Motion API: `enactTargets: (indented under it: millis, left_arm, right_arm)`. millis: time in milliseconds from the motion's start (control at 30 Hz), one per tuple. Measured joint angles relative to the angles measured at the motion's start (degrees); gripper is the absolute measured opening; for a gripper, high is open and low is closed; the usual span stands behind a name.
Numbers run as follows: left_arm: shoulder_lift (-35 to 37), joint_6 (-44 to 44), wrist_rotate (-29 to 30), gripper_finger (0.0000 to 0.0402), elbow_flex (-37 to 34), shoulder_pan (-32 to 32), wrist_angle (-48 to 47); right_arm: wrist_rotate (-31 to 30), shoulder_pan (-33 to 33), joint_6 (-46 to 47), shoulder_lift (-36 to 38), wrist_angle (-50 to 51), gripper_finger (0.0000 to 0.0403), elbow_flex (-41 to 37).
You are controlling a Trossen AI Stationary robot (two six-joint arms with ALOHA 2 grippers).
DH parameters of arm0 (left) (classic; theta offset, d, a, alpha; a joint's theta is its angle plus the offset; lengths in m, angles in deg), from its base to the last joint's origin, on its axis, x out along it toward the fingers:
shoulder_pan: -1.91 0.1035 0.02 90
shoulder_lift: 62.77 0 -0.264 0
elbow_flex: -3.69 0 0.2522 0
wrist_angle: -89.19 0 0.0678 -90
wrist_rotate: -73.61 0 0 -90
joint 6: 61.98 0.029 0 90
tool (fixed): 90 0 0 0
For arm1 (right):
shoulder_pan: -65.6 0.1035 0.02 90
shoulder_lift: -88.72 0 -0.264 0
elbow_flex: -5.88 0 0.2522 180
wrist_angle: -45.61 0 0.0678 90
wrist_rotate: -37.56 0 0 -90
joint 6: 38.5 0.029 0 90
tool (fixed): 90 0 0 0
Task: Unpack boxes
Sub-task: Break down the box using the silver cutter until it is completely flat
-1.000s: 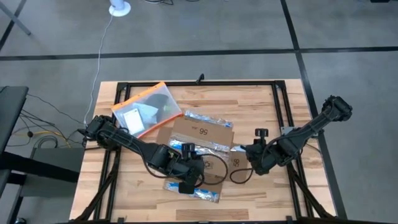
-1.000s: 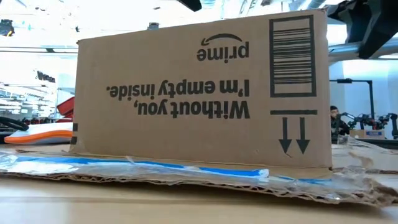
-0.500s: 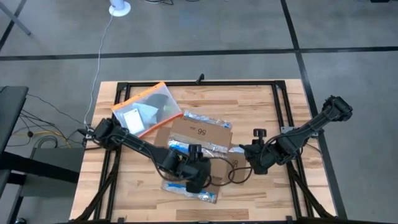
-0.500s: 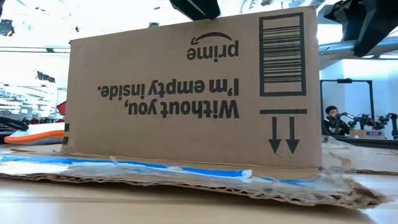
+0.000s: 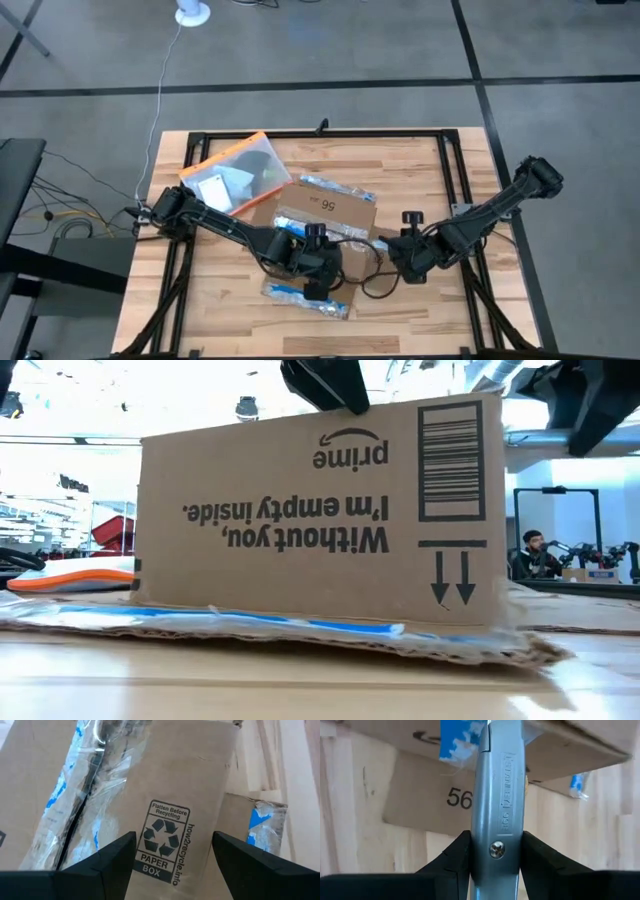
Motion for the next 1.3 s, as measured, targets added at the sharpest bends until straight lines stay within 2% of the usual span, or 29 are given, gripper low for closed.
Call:
enactTargets:
  millis: [267, 467, 567, 733, 1000, 1200, 1300]
  left_arm:
    - [-0.11, -0.65, 2.00, 0.0246, 0.00, 0.96, 0.34]
    - [-0.11, -0.67, 0.94, 0.0246, 0.00, 1.76, 0.19]
    - [-0.11, -0.52, 1.08, 0.0246, 0.00, 1.49, -0.70]
    - [0.42, -0.48, 0.75, 0.0246, 0.00, -0.37, -0.42]
    - [1.09, -0.61, 0.73, 0.0246, 0.00, -0.23, -1.88]
    - [1.09, -0.63, 0.71, 0.0246, 0.00, 0.34, -1.57]
    - [1.09, -0.63, 0.71, 0.0246, 0.00, 0.55, -1.34]
  right_arm:
    - [7.65, 2.23, -2.28, -6.97, -1.41, 0.0114, 2.96]
    - [7.50, 4.65, -2.13, -9.72, -0.30, 0.0114, 10.21]
    - [6.76, 5.38, 2.44, -9.47, 2.56, 0.0114, 10.42]
    - [5.95, 6.42, 10.11, -9.33, 2.19, 0.0114, 4.88]
    - [8.90, 7.81, 23.88, -9.36, -14.02, 0.0115, -10.12]
    - [9.30, 9.10, 32.53, -9.45, -19.22, 0.0200, -15.19]
    - [9.33, 9.45, 35.83, -9.48, -18.70, 0.0224, -16.14]
